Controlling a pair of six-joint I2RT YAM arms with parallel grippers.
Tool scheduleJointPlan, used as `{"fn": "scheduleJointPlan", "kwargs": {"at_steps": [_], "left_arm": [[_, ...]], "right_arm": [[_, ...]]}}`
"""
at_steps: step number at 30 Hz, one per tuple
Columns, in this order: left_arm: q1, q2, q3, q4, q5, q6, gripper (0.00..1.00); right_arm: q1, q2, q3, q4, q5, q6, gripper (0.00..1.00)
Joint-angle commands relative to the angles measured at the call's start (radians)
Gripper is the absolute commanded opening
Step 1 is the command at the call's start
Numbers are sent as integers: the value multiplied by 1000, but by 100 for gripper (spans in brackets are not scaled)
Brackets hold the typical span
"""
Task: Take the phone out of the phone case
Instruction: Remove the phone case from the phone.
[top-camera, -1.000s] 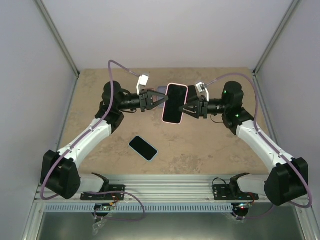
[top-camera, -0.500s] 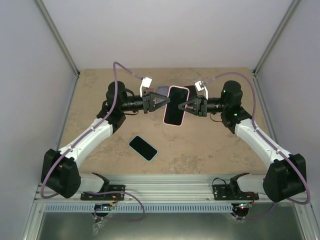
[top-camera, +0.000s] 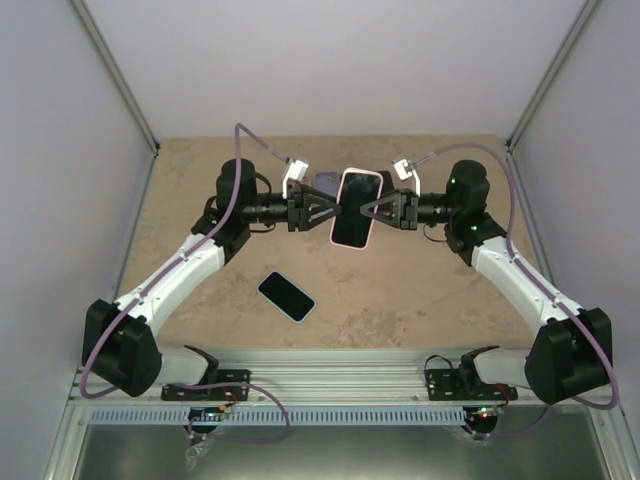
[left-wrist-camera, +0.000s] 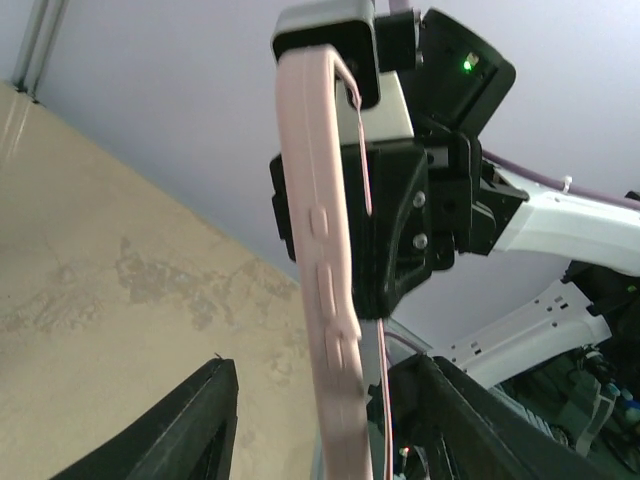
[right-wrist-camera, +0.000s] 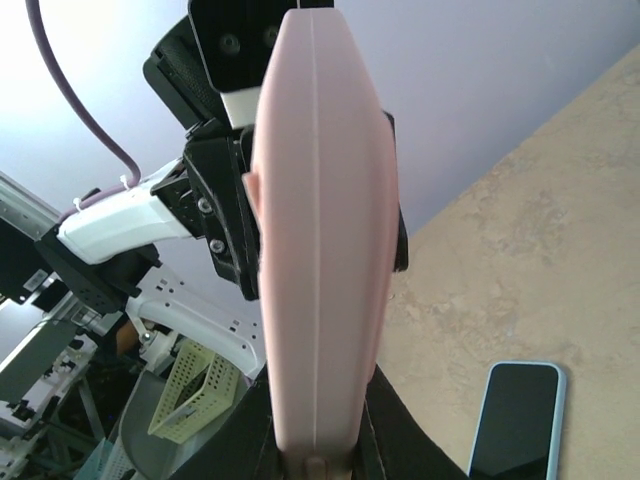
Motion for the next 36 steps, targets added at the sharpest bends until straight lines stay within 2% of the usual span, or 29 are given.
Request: {"fn": "scheduleJointPlan", "kwargs": {"at_steps": [1, 8, 15, 36], "left_arm": [[6, -43, -8, -92, 70, 144, 52], [6, -82, -62, -106, 133, 194, 46], [-1, -106, -107, -131, 122, 233, 39], [-28, -93, -117, -101, 89, 199, 37]], "right_arm": [[-19, -35, 38, 66, -49, 43, 0], [-23, -50, 60, 80, -81, 28, 0], [-36, -61, 49, 116, -82, 52, 1], [-37, -54, 32, 151, -66, 93, 1]]}}
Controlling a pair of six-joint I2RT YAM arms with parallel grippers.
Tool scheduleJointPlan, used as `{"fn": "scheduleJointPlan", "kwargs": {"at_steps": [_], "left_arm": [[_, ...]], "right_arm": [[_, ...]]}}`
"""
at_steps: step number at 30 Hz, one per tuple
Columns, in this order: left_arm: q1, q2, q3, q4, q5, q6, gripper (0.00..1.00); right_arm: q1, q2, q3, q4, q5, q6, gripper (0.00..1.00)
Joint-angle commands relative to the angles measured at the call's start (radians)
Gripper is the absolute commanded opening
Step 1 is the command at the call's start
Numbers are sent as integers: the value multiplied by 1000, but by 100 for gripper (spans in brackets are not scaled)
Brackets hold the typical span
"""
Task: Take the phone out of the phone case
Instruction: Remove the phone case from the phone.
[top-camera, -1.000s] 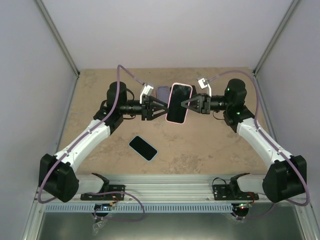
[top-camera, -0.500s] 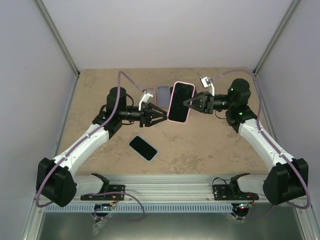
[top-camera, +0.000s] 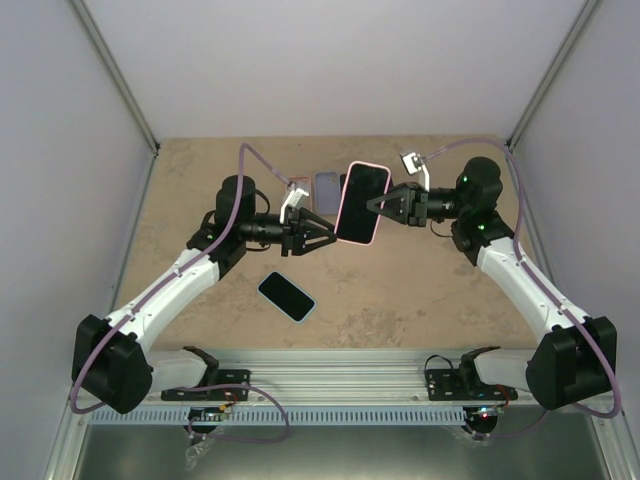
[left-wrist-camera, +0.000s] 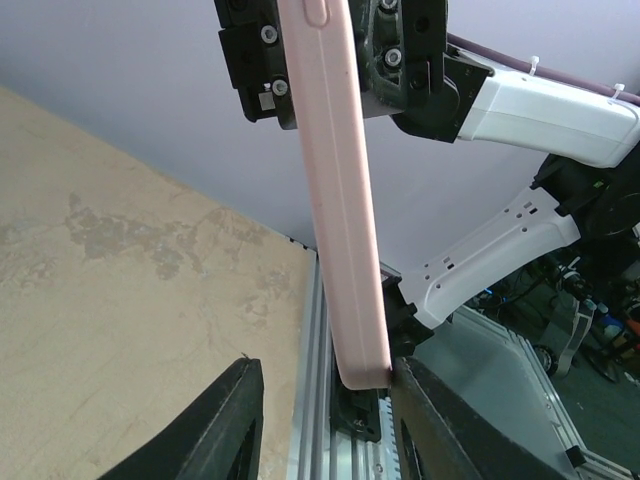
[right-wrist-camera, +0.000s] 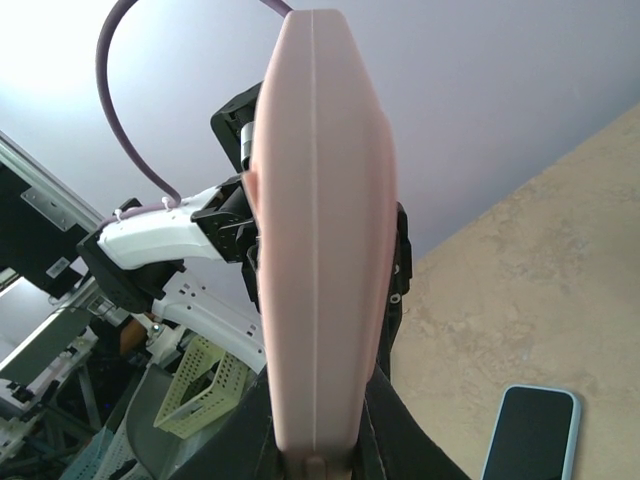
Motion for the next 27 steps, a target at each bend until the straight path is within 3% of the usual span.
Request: {"fn": "scheduleJointPlan", "kwargs": {"at_steps": [1, 18, 27], "left_arm": [[-5, 4, -9, 19, -14, -5, 36], [23, -5, -36, 9, -105, 19, 23], [23, 7, -38, 11, -153, 14, 22]], "right_arm": [[-2, -24, 7, 80, -9, 30, 1], [1, -42, -41, 248, -49, 171, 0], [12, -50, -57, 327, -69, 231, 0]]}}
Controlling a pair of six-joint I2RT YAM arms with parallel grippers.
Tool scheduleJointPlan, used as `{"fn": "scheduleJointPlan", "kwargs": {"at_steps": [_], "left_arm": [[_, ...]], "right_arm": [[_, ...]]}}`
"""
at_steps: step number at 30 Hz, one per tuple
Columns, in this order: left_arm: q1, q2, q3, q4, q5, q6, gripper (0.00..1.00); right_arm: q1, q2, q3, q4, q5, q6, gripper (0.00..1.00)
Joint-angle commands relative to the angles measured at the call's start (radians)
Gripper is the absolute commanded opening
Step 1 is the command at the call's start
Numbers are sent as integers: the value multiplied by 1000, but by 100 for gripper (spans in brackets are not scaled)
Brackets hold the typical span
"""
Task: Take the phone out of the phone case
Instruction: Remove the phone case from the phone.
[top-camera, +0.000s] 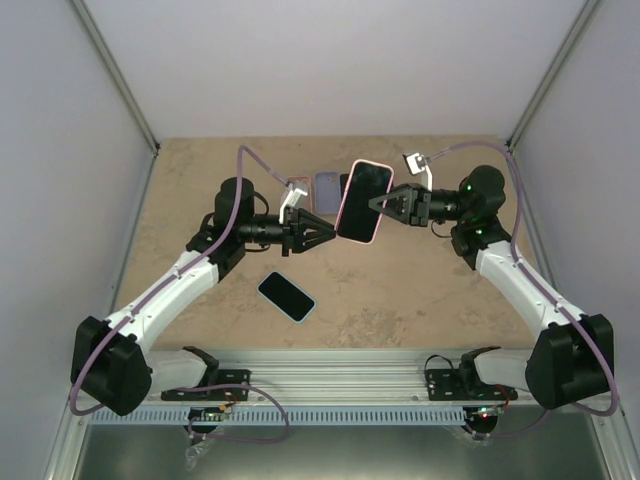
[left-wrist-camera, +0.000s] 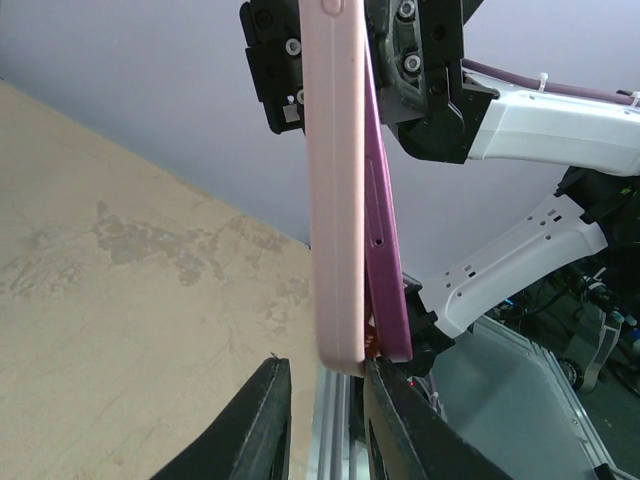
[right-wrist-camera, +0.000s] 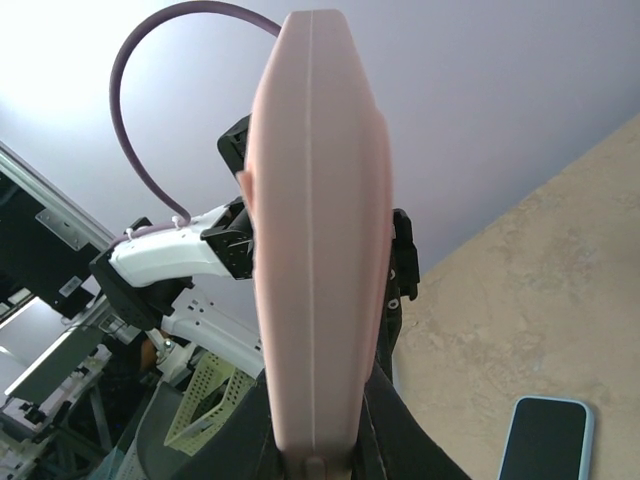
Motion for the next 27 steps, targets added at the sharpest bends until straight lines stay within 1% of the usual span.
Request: {"fn": "scheduleJointPlan", "kwargs": {"at_steps": [1, 18, 24, 27], "left_arm": [[15, 16, -16, -11, -102, 8, 22], [16, 56, -15, 26, -149, -47, 23], [22, 65, 1, 49, -142, -76, 23], [22, 65, 21, 49, -134, -82, 23]], "right_arm": [[20, -49, 5, 129, -79, 70, 0], [78, -55, -22, 264, -140, 153, 1], [98, -56, -40, 253, -156, 132, 1], [107, -58, -38, 180, -165, 67, 1]]}}
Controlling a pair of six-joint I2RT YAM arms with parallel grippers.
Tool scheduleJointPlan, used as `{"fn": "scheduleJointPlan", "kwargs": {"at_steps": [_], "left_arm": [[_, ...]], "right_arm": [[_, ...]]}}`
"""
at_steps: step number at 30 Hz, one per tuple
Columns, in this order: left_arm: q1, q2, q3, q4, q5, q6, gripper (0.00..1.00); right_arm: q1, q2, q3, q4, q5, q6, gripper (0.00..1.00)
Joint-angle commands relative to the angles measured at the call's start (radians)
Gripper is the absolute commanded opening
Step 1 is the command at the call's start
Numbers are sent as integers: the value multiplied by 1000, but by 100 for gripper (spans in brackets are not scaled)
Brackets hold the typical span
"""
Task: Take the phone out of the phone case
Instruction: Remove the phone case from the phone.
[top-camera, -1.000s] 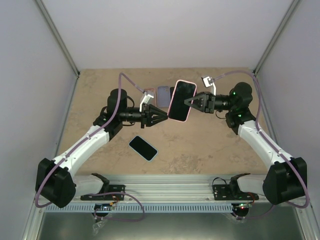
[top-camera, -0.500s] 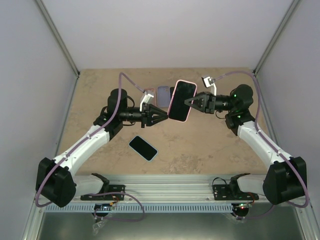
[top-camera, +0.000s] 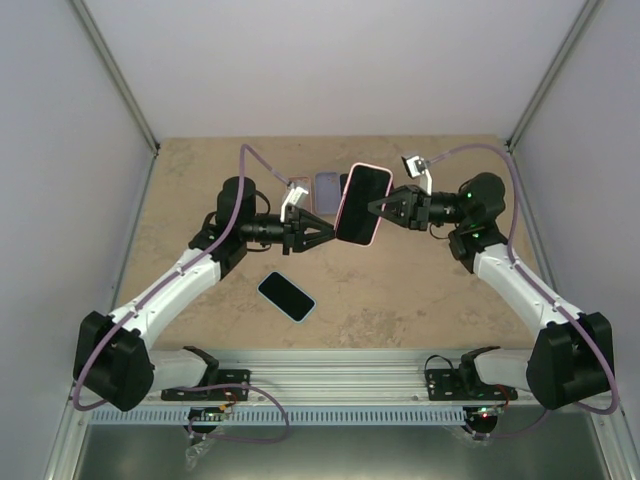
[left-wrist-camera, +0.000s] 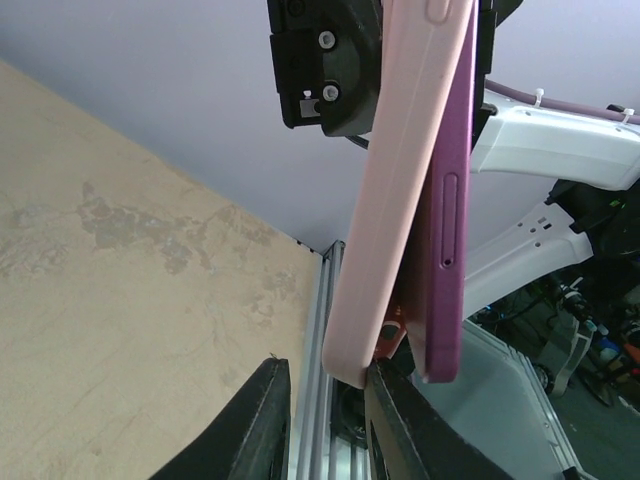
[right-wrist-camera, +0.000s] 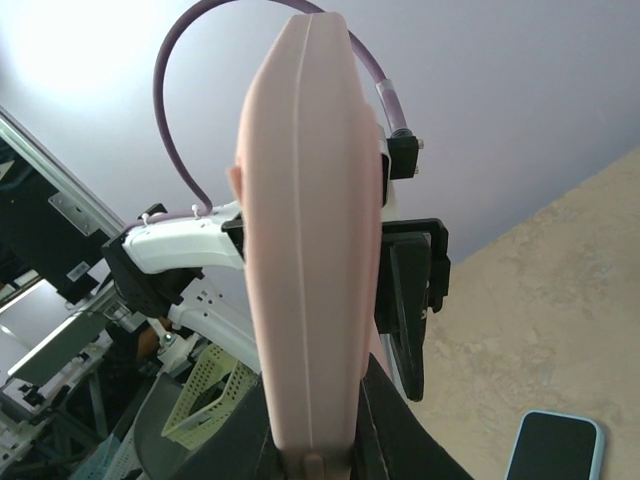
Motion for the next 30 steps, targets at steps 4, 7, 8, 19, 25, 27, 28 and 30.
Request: {"fn": "scheduleJointPlan", "kwargs": {"at_steps": [4, 7, 8, 19, 25, 27, 28, 30], "left_arm": [[20, 39, 40, 45, -125, -44, 23], [20, 40, 28, 109, -85, -90, 23], [20, 39, 18, 147, -63, -120, 22], [19, 29, -129, 742, 69, -561, 15], [4, 25, -144, 808, 69, -613, 13], [0, 27, -145, 814, 69, -614, 11], [0, 27, -146, 813, 67, -614, 10], [0, 29, -150, 813, 62, -615, 8]], "right_arm": [[102, -52, 22, -88, -168, -101, 1], [117, -45, 28, -140, -170, -147, 1], [120, -42, 28, -140, -171, -149, 1], [128, -15, 45, -200, -142, -198, 1], [143, 10, 52, -202, -125, -197, 0], [146, 18, 53, -202, -122, -197, 0], [146, 20, 53, -202, -122, -198, 0], [146, 26, 59, -211, -115, -205, 1]]}}
